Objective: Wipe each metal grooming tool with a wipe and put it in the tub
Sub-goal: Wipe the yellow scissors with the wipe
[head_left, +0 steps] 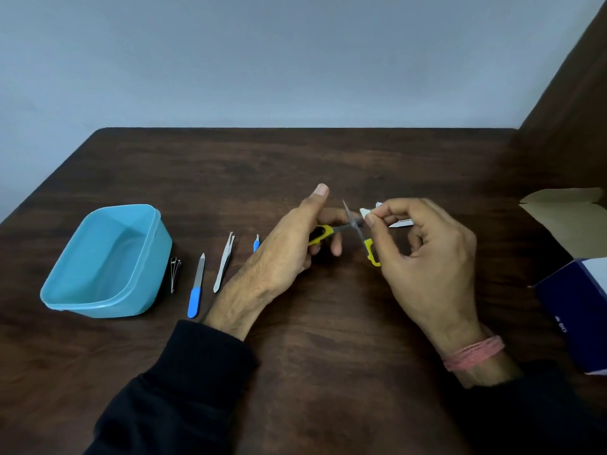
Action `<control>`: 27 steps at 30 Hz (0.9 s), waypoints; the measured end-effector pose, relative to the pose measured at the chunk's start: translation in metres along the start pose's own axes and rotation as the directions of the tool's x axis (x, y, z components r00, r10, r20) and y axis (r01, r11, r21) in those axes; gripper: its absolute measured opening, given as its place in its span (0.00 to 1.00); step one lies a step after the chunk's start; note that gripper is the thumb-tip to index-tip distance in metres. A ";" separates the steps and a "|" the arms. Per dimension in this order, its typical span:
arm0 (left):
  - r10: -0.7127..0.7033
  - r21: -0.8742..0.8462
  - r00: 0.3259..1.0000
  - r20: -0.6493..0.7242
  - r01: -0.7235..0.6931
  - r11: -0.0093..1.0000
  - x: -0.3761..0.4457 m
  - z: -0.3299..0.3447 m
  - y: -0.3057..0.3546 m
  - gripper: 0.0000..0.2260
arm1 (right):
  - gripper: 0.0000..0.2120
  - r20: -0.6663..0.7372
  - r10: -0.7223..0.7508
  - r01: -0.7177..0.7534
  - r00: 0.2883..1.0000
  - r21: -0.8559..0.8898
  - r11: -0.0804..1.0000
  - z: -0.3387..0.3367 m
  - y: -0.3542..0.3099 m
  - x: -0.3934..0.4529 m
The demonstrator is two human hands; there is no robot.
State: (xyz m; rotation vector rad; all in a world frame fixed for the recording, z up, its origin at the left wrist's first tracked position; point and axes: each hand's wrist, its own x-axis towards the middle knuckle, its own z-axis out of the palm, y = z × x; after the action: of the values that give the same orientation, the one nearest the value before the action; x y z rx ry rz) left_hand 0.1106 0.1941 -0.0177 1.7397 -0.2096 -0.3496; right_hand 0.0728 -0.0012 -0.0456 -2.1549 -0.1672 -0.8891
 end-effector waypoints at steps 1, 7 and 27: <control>-0.004 -0.021 1.000 -0.009 0.004 1.000 0.000 -0.001 -0.001 0.34 | 0.02 0.028 -0.044 0.044 0.999 -0.013 0.999 0.001 -0.003 -0.002; -0.012 -0.054 0.999 -0.031 0.010 0.998 0.000 -0.001 0.000 0.28 | 0.02 0.127 -0.110 0.119 0.986 -0.064 0.991 0.004 -0.009 -0.004; 0.094 0.048 0.994 -0.061 -0.091 0.995 0.006 -0.006 -0.012 0.17 | 0.03 0.002 -0.006 0.006 1.000 0.010 1.000 0.003 0.001 -0.002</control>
State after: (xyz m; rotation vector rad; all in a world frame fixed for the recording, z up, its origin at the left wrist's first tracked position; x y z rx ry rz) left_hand 0.1181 0.2003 -0.0293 1.7764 -0.2532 -0.2226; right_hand 0.0732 0.0004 -0.0492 -2.1472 -0.1786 -0.8875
